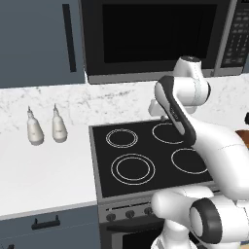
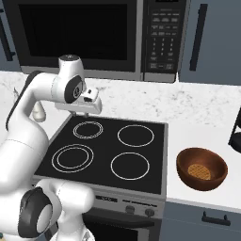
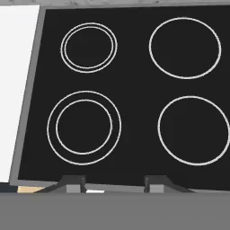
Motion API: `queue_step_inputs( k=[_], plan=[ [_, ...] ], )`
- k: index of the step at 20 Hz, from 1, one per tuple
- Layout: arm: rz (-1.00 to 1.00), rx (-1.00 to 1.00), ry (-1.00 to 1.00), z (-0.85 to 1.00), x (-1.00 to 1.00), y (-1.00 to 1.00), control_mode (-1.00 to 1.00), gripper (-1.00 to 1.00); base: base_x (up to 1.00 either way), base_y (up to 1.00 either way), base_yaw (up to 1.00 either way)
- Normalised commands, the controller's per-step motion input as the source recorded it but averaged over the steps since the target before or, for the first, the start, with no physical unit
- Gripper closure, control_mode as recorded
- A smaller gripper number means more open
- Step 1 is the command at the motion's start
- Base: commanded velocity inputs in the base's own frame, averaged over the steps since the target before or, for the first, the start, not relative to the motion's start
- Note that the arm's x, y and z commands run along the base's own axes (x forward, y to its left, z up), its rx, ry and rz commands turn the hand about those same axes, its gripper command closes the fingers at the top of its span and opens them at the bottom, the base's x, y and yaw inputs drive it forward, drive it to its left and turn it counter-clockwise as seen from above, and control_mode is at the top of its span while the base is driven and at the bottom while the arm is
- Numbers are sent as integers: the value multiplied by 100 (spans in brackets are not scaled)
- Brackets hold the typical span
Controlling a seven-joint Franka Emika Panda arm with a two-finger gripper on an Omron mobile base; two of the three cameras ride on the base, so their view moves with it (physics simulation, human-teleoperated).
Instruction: Open the microwave, place the bowl with waffle inside the microwave, then close the microwave door and turn it on.
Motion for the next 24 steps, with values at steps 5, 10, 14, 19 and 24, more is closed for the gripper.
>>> queue_step_inputs(
  k=[5, 10, 14, 19, 24],
  plan=[
    [0, 0, 0, 0, 0, 0, -100, -100, 0, 0, 0],
    [0, 0, -9, 2, -14, -2, -100, -100, 0, 0, 0],
    [-1, 8, -45, 32, -83, -38, -100, -100, 0, 0, 0],
    [-9, 9, -43, 53, -72, -49, -100, -100, 0, 0, 0],
    [-15, 11, -45, 67, -60, -69, -100, -100, 0, 0, 0]
  ],
)
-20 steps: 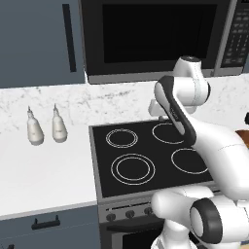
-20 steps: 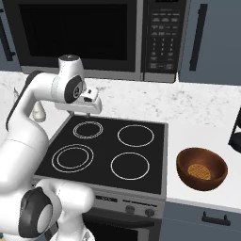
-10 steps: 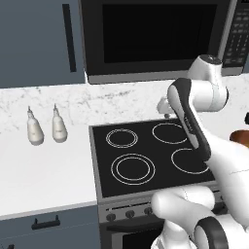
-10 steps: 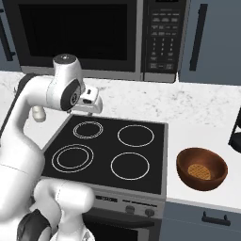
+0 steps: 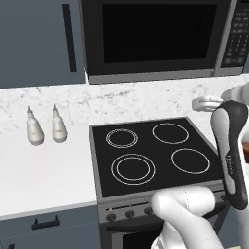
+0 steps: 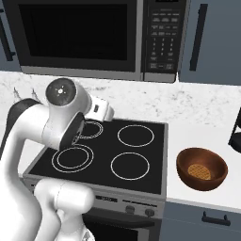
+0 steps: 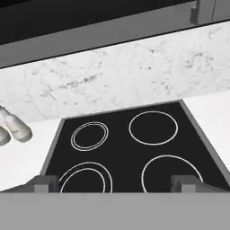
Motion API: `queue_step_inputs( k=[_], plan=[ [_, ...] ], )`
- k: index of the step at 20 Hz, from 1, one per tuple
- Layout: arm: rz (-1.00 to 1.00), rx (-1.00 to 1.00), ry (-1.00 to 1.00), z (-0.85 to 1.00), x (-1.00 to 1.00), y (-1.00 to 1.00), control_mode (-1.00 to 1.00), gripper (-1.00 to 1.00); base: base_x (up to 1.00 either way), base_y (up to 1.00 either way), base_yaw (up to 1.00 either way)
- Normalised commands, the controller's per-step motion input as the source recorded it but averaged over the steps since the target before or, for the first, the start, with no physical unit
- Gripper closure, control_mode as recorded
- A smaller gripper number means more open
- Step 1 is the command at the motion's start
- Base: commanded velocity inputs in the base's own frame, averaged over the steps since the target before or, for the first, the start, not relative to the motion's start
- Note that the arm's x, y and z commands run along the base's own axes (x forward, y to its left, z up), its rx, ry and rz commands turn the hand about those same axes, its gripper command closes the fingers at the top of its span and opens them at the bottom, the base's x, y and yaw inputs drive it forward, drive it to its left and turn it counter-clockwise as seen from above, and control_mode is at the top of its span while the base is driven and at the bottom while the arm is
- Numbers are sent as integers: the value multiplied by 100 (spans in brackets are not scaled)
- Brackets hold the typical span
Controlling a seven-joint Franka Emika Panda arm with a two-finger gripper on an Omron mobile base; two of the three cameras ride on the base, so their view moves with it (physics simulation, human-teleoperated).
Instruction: Open the microwave, place the bowl with waffle inside the microwave, then close the microwave door and turn it on.
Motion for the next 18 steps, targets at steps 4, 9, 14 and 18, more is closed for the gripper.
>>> queue_step_inputs(
  k=[4, 9, 14, 18],
  plan=[
    [-10, 4, -62, 77, -34, -81, -100, -100, 0, 0, 0],
    [-1, -2, -50, 55, 6, -35, -100, -100, 0, 0, 0],
    [-1, -6, -31, 26, 68, -24, -100, -100, 0, 0, 0],
    [-4, -3, -28, 24, 89, -16, -100, -100, 0, 0, 0]
  ],
)
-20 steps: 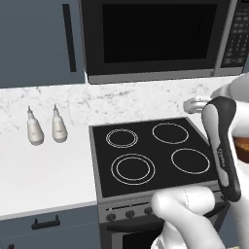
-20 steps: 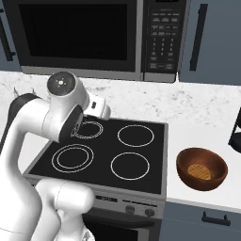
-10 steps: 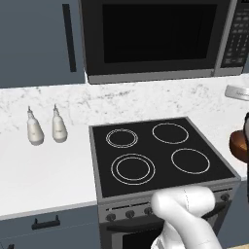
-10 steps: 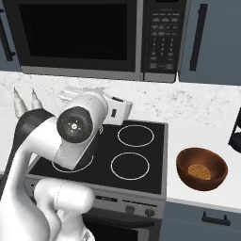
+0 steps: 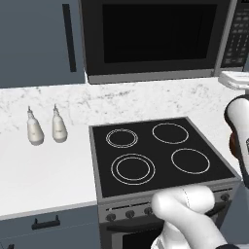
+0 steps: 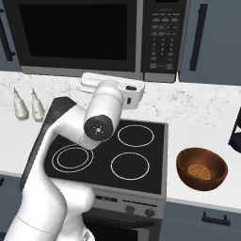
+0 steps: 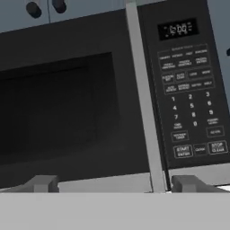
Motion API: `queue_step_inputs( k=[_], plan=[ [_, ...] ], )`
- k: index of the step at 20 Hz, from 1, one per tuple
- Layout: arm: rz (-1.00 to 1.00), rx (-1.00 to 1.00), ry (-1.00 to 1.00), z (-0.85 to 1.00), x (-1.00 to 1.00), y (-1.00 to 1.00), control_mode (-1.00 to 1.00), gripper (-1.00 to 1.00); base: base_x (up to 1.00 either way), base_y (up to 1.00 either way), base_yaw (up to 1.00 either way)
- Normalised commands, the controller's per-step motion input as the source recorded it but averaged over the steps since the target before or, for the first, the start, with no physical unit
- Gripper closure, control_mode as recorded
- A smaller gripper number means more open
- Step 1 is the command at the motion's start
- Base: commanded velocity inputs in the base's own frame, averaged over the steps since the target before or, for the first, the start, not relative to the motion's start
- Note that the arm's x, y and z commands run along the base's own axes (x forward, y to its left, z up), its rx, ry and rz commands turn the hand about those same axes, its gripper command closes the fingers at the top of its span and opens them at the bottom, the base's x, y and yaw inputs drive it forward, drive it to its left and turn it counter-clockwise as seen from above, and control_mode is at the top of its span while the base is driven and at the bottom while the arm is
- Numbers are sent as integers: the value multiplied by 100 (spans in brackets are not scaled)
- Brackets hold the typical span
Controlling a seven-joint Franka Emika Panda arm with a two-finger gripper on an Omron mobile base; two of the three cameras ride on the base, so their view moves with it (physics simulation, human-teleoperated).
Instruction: Open the microwave, place the bowl with waffle inside the microwave, then close the microwave door and turn it on.
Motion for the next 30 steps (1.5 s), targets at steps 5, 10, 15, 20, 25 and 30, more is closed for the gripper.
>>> queue_step_inputs(
  k=[5, 10, 15, 20, 25, 30],
  plan=[
    [0, 0, -1, 28, 52, -50, -100, -100, 0, 0, 0],
    [1, 0, 2, 17, 26, -49, -100, -100, 0, 0, 0],
    [0, 0, 0, 0, 31, -3, -100, -100, 0, 0, 0],
    [0, 0, 1, 0, 60, 0, -100, -100, 0, 0, 0],
    [0, 0, 2, 0, 63, 0, -100, -100, 0, 0, 0],
    [1, 0, 5, 0, 62, 0, -100, -100, 0, 0, 0]
  ],
)
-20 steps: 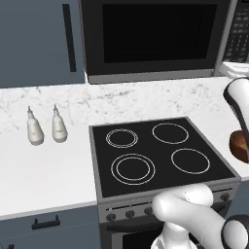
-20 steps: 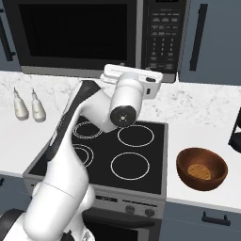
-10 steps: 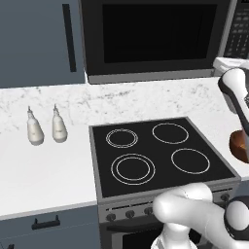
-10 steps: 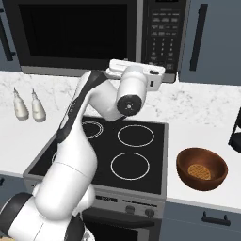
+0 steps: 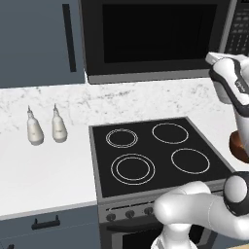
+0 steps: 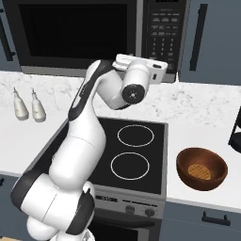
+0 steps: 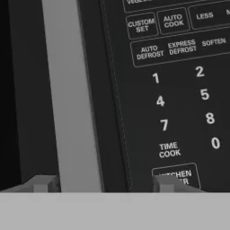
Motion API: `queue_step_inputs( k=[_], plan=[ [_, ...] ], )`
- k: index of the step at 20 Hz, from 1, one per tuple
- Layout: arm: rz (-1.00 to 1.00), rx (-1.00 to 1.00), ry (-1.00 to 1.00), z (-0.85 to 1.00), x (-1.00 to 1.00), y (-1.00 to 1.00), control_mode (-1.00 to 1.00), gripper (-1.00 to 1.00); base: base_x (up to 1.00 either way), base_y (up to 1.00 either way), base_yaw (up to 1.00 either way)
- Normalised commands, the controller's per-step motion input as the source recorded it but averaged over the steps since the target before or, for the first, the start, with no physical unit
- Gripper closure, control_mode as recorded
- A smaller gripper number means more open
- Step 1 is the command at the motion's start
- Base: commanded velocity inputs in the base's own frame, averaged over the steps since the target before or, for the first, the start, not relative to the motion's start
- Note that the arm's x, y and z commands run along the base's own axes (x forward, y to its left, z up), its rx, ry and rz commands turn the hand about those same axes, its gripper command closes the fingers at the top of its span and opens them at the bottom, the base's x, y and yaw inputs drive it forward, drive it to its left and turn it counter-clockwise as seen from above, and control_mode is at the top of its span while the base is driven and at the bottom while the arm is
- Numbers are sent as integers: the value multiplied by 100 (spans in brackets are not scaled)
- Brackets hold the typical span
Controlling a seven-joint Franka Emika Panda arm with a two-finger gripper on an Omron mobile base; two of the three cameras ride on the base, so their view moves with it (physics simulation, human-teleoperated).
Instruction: Open the microwave, place the bowl with waffle inside the microwave, then close the microwave door and turn it on.
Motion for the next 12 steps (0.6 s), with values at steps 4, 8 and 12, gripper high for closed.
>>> queue_step_inputs(
  k=[4, 8, 12],
  plan=[
    [4, 0, 9, 0, 69, -3, -100, -100, 0, 0, 0],
    [4, 0, 4, 0, 47, -1, -100, 100, 0, 0, 0],
    [0, 0, 0, 0, 1, 0, -100, 100, 0, 0, 0]
  ],
)
